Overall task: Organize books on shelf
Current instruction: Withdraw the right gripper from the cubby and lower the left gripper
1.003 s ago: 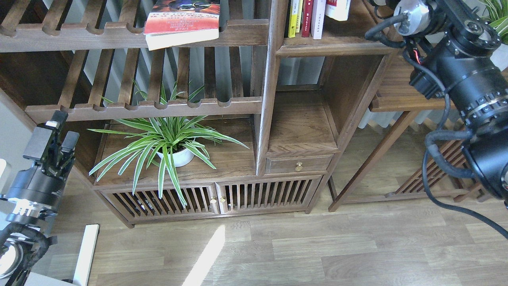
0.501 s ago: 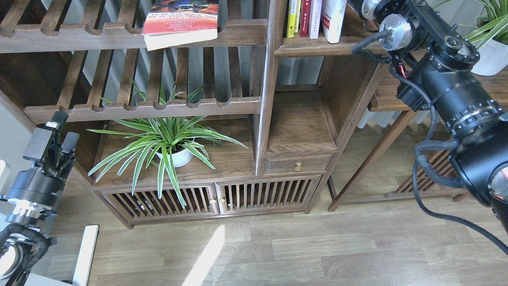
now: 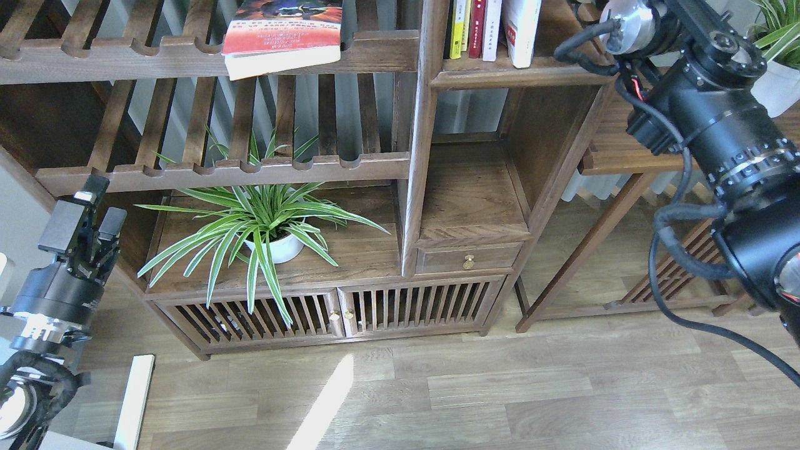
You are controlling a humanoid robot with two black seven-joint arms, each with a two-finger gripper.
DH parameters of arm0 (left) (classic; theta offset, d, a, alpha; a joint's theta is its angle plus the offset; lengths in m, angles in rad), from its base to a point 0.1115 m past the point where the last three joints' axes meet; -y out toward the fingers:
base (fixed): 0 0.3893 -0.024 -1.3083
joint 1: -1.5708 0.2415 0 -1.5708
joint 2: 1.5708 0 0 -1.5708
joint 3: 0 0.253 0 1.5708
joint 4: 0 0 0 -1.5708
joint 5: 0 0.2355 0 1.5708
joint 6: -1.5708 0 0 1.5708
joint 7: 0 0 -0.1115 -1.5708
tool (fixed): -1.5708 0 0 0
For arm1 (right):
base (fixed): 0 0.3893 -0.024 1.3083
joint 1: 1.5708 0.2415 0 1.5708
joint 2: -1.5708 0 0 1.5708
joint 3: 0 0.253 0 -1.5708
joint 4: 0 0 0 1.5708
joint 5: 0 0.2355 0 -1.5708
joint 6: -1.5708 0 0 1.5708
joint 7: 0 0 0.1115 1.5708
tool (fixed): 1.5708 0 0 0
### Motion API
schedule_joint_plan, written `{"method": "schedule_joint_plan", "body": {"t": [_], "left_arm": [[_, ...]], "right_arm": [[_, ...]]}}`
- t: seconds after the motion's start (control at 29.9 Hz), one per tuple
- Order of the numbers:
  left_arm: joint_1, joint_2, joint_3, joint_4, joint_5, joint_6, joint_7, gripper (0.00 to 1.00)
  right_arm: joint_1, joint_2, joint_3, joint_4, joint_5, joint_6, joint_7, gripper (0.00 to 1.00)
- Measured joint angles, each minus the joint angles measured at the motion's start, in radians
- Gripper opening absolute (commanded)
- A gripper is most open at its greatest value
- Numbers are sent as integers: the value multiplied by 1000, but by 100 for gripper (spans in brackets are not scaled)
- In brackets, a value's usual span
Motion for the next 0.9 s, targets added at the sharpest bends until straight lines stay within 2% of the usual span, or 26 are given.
{"method": "schedule_joint_plan", "body": {"t": [0.33,0.6,0.8,0.9], "left_arm": [[0,0,0,0,0,0,-1,98],[1,0,0,0,0,0,-3,98],[1,0,1,0,0,0,-1,98],[0,0,2,0,0,0,0,98]], "right_arm": [[27,-24,3,80,8,-72,-19,47],[30,-87,24,166,12,-78,-77,50],[25,-111,41,203,13,-79,-85,51],[24,-121,65,239,13,-96,-98,55]]}}
